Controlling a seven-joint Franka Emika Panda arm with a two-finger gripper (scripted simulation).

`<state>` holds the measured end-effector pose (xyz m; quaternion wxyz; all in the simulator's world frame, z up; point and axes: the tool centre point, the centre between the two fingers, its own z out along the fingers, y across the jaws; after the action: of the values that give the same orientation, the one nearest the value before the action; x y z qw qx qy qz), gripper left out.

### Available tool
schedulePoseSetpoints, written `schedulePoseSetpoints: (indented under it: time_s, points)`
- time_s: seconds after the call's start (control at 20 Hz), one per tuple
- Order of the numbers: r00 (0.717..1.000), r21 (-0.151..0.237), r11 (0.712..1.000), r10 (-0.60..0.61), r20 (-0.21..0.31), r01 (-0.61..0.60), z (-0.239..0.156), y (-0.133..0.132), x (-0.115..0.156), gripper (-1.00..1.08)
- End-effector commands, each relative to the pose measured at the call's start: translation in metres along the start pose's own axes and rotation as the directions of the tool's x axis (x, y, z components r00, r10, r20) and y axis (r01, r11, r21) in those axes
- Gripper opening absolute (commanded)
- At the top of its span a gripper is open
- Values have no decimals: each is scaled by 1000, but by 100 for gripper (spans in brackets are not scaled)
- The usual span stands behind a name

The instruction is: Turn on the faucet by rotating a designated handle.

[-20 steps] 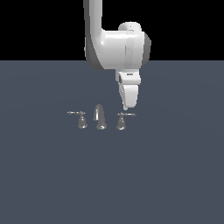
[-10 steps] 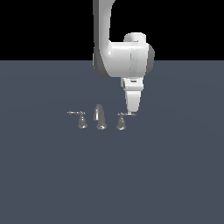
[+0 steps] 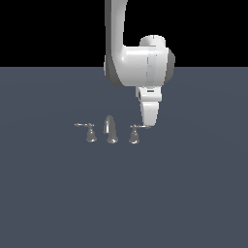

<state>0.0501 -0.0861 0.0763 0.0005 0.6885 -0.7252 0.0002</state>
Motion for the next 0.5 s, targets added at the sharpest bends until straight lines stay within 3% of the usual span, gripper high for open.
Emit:
schedulePoseSetpoints:
  time_s: [0.0,0.45]
  points:
    - [1000,0,1000,0,0,0,0,8,4,-100]
    - [1000,7,1000,-7,3,7,0,23,3,-100]
